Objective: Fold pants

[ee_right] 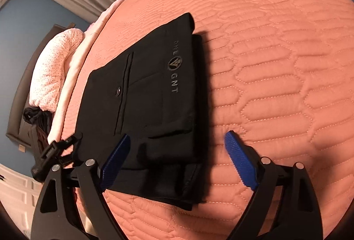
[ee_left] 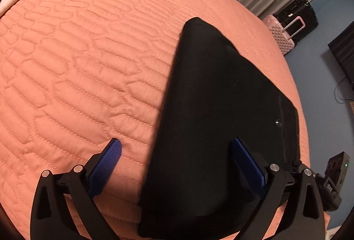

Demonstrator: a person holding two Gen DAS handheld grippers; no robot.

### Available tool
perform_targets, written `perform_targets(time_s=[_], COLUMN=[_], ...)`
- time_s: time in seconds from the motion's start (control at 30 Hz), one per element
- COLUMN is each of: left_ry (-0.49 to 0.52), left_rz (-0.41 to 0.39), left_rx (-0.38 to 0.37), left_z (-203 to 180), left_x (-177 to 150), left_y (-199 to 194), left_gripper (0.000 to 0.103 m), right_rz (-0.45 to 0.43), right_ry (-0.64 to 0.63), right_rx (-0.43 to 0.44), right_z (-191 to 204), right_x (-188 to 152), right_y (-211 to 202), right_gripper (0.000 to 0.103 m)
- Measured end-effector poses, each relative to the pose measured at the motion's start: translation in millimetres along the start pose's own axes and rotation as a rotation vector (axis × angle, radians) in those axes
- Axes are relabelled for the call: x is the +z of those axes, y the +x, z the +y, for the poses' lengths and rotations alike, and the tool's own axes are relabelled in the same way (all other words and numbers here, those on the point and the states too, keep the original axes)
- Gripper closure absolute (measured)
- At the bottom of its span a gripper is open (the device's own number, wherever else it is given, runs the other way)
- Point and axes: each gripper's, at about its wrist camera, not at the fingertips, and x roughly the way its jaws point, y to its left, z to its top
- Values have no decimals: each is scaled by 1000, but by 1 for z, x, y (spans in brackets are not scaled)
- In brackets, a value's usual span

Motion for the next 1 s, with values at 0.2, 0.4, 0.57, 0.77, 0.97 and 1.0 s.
perform_targets(time_s=[0.2,0.4,0.57,0.77,0.97,1.0], left_ry=[19,-122,-86,-21,63,72], left_rz=[17,8,19,-65,-144,-163], left_rx=[-66,-74,-64,-152,-192,-194], left_z=[-13,15,-4,-43,-90,-96], left_x=[5,5,14,54,133,144], left_y=[11,-1,-17,-52,-69,-74], left_gripper=[11,62,85,90,90,90], right_rz=[31,28,-4,-70,-168,-182], right_ry=[9,68,0,-40,-103,-113], right_rx=[89,74,35,88,140,145], right_z=[11,9,38,70,105,108], right_x=[-3,-1,5,35,112,121], right_y=[15,19,4,-25,-44,-46], right_gripper=[18,67,80,81,81,81])
